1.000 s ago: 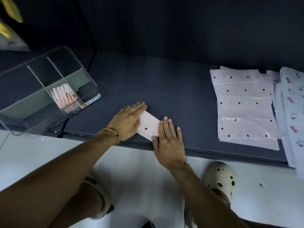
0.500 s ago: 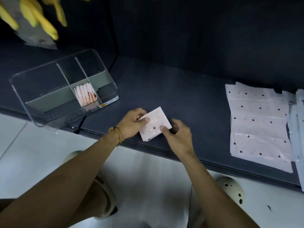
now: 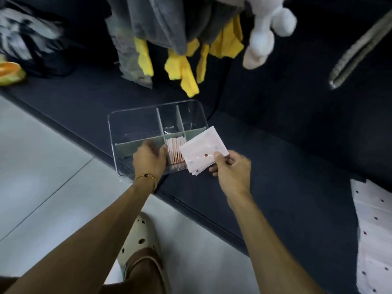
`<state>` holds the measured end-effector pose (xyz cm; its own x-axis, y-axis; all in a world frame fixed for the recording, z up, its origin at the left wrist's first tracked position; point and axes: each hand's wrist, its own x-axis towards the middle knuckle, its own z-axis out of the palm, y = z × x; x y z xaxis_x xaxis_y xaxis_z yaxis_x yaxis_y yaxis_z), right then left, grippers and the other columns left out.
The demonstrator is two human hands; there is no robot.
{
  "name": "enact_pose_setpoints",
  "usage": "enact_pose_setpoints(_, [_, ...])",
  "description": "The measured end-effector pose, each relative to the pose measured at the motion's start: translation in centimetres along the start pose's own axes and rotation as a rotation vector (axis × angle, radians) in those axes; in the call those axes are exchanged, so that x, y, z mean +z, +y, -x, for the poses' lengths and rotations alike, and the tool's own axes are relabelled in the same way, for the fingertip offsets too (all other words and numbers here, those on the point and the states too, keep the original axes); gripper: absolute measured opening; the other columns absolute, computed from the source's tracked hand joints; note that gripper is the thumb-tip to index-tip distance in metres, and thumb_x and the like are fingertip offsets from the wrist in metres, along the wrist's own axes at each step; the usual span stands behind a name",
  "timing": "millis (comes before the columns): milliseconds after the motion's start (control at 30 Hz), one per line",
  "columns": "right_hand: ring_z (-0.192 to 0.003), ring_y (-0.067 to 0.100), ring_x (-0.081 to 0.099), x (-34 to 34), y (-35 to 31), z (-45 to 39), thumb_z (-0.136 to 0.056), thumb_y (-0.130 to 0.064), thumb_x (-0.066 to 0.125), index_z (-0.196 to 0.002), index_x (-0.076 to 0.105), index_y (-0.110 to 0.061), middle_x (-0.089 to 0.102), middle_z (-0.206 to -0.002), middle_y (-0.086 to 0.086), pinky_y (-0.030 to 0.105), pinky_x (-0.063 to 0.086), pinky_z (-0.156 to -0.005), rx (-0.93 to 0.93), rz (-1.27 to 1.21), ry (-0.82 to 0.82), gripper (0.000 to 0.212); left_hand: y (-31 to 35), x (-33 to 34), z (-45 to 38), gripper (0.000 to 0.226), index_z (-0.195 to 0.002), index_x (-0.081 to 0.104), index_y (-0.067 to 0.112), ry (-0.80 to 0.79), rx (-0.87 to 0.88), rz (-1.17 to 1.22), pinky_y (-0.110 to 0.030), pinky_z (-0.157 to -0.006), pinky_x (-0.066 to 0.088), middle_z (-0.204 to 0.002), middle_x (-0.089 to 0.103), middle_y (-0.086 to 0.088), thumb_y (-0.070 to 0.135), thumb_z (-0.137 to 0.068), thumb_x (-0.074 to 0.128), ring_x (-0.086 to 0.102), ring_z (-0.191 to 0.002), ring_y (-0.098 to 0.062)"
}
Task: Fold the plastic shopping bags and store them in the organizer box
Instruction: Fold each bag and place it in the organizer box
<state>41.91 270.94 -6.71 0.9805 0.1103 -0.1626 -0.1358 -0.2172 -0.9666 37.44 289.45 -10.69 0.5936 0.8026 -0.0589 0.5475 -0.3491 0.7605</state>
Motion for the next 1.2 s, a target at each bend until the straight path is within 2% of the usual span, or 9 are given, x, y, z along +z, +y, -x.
enact_pose_setpoints(100, [-0.052, 0.011, 0.064, 1.3, -0.3, -0.5, -0.091, -0.016, 0.060, -0.074, 0.063, -0.012, 0.069, -0.061, -0.002, 0.018, 0.047, -0.048, -0.027, 0.008, 0.014, 0.017, 0.2, 0.8, -1.3, 0.022, -0.097, 0.070, 0.013, -0.171, 0.000, -0.045, -0.033, -0.086, 0.051, -0.097, 0.072, -0.011, 0.030, -0.091, 0.058, 0.064, -0.095, -0.031])
enact_pose_setpoints(500, [-0.071, 0.016, 0.073, -0.3, -1.6, -2.7, -0.094, -0.017, 0.057, -0.085, 0.063, -0.017, 0.074, -0.077, -0.003, 0.033, 0.059, -0.065, -0.037, -0.043, 0.167, 0.011, 1.2, 2.2, 2.3, 0.017, -0.089, 0.075, 0.019, -0.329, 0.233, -0.045, -0.032, -0.080, 0.058, -0.083, 0.075, 0.003, 0.013, -0.084, 0.060, 0.069, -0.077, -0.014])
enact_pose_setpoints(600, [-0.063, 0.021, 0.068, -1.2, -1.4, -3.3, -0.093, -0.018, 0.057, -0.076, 0.058, -0.010, 0.067, -0.065, -0.002, 0.041, 0.059, -0.066, -0.082, 0.175, 0.294, 0.019, 2.6, 3.3, 3.7, 0.018, -0.087, 0.074, 0.017, -0.386, 0.294, -0.061, -0.037, -0.082, 0.055, -0.078, 0.073, -0.003, 0.012, -0.079, 0.058, 0.068, -0.080, -0.024])
enact_pose_setpoints(733, [-0.056, 0.022, 0.057, -2.3, -1.5, -4.3, -0.094, -0.019, 0.055, -0.075, 0.059, -0.008, 0.063, -0.063, 0.005, 0.035, 0.049, -0.058, -0.267, 0.541, 0.496, 0.021, 4.8, 5.2, 4.5, 0.011, -0.073, 0.070, 0.011, -0.460, 0.319, -0.106, -0.037, -0.071, 0.055, -0.067, 0.067, -0.006, 0.013, -0.076, 0.060, 0.065, -0.071, -0.025])
enact_pose_setpoints(833, [-0.067, 0.031, 0.063, -2.1, -1.5, -5.5, -0.096, -0.021, 0.051, -0.085, 0.066, -0.009, 0.069, -0.074, 0.012, 0.030, 0.040, -0.058, -0.316, 0.636, 0.381, 0.022, 5.4, 6.3, 4.8, 0.017, -0.060, 0.059, 0.014, -0.462, 0.321, -0.065, -0.036, -0.069, 0.054, -0.060, 0.063, -0.002, 0.012, -0.076, 0.062, 0.064, -0.071, -0.025])
enact_pose_setpoints(1000, [-0.066, 0.026, 0.064, -1.1, -1.6, -7.6, -0.095, -0.019, 0.055, -0.083, 0.068, -0.011, 0.069, -0.073, 0.008, 0.037, 0.054, -0.068, -0.324, 0.538, 0.263, 0.020, 5.4, 7.4, 4.3, 0.009, -0.071, 0.066, 0.013, -0.450, 0.349, -0.018, -0.037, -0.076, 0.055, -0.067, 0.068, 0.000, 0.010, -0.078, 0.062, 0.065, -0.075, -0.022])
enact_pose_setpoints(1100, [-0.073, 0.022, 0.066, -0.7, -0.8, -8.4, -0.090, -0.018, 0.062, -0.076, 0.067, -0.017, 0.070, -0.077, 0.004, 0.036, 0.057, -0.073, -0.212, 0.652, -0.063, 0.015, 5.6, 7.7, 3.9, 0.012, -0.081, 0.071, 0.013, -0.456, 0.333, 0.010, -0.038, -0.080, 0.054, -0.077, 0.072, -0.002, 0.009, -0.079, 0.059, 0.067, -0.084, -0.024])
enact_pose_setpoints(1133, [-0.079, 0.018, 0.066, -0.6, -0.5, -8.5, -0.087, -0.020, 0.065, -0.083, 0.068, -0.018, 0.070, -0.081, -0.001, 0.032, 0.056, -0.077, -0.195, 0.645, -0.116, 0.006, 5.7, 7.8, 3.8, 0.013, -0.082, 0.071, 0.014, -0.457, 0.331, 0.020, -0.038, -0.080, 0.054, -0.079, 0.072, -0.001, 0.009, -0.079, 0.059, 0.067, -0.085, -0.024])
enact_pose_setpoints(1200, [-0.085, 0.009, 0.064, -0.5, -0.5, -8.6, -0.084, -0.024, 0.069, -0.102, 0.068, -0.018, 0.066, -0.083, -0.014, 0.023, 0.052, -0.082, -0.182, 0.550, -0.098, 0.019, 5.8, 8.0, 3.6, 0.013, -0.083, 0.071, 0.015, -0.445, 0.332, 0.019, -0.037, -0.080, 0.053, -0.079, 0.073, 0.001, 0.010, -0.080, 0.060, 0.067, -0.084, -0.022])
